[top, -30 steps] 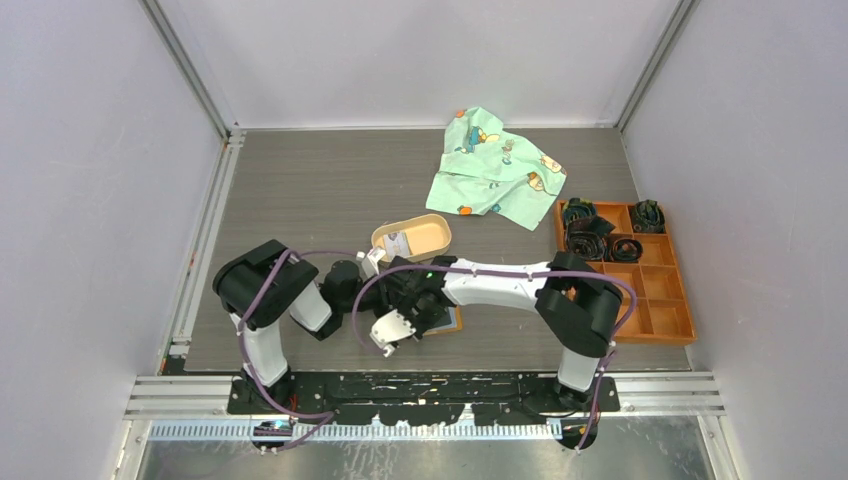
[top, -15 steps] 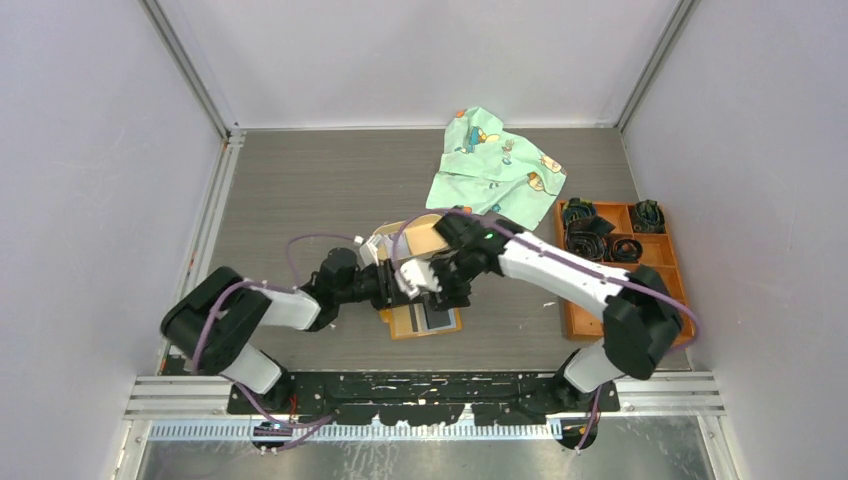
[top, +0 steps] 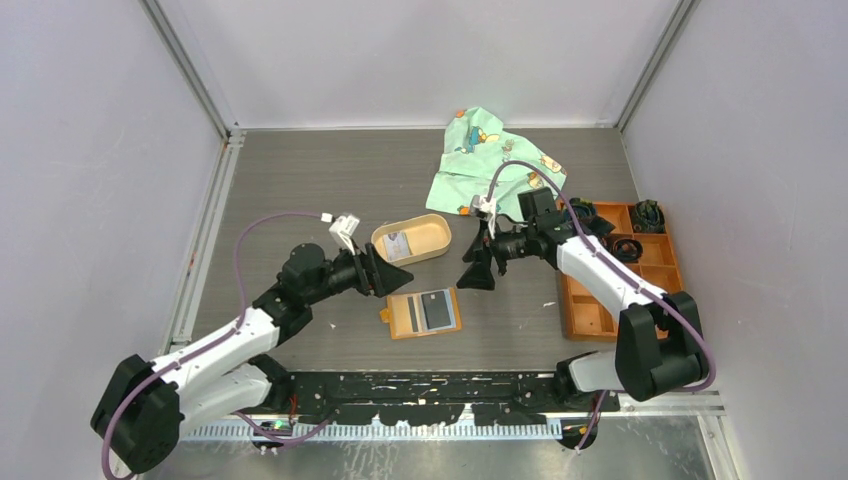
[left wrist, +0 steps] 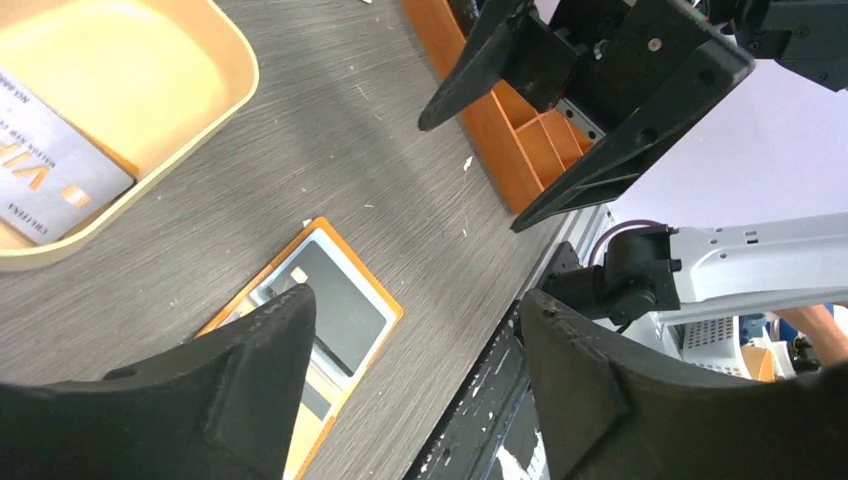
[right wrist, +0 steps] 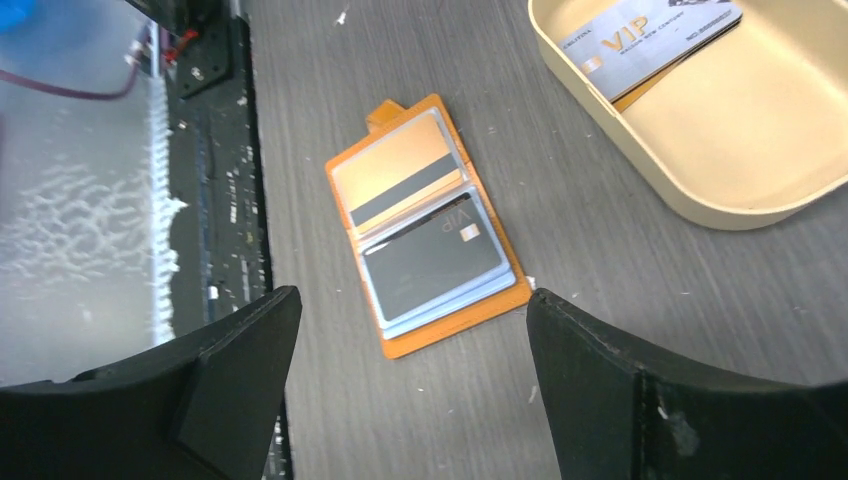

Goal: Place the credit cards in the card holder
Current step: Insert the credit card into the card holder.

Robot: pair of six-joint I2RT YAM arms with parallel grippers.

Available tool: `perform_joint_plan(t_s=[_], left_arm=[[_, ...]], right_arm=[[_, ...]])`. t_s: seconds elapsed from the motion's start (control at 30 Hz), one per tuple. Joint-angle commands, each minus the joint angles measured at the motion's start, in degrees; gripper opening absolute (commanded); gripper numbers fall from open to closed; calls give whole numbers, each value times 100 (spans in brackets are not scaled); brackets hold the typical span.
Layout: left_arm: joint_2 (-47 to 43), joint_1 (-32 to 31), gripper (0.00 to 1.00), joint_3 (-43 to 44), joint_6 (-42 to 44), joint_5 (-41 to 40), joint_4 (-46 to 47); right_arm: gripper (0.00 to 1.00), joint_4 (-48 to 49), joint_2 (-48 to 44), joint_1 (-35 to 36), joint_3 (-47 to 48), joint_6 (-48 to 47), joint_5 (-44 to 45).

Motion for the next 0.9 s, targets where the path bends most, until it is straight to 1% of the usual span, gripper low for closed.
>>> perform_joint_plan(t_s=[0.0, 0.07, 0.13, 0.17, 0.3, 0.37, 0.5, 0.53, 0.57, 0.6, 0.63, 0.77, 0.87], left_arm=[[-130, 32, 77, -281, -197, -143, 391], [-36, 31, 77, -302, -428, 143, 639], [71, 31, 77, -293, -696, 277, 721], [125, 27, 77, -310, -797, 318, 778], [199, 28, 76, -509, -1119, 269, 1088], [147, 32, 76, -658, -1274, 126, 1240], [56, 37, 76, -920, -1527, -158, 1519], [42, 40, 76, -964, -1592, -214, 1533], [32, 38, 76, -1000, -1645, -250, 1542], [41, 41, 76, -1023, -1684, -267, 1557], [67, 41, 75, -1041, -1729, -268, 1563], [254, 36, 75, -1090, -2085, -228, 1768], [457, 40, 72, -1038, -2234, -148, 1917]], right_arm=[[89, 159, -51, -186, 56, 834, -672], [91, 172, 44, -209, 68, 1044, -663], [98, 215, 124, -227, 69, 1282, -568], [99, 264, 158, -245, 62, 1404, -503], [100, 611, 233, -396, 24, 2190, -241], [99, 879, 333, -624, 4, 2807, -393], [100, 1164, 770, -1318, -19, 4186, -1022], [100, 1124, 819, -1430, -34, 4283, -1004], [100, 888, 816, -1478, -7, 4063, -902], [99, 468, 729, -1483, 58, 3631, -781], [99, 346, 602, -1467, 55, 3428, -657], [100, 768, 2, -1461, -227, 3500, -75], [99, 853, -171, -1471, -288, 3491, 262]])
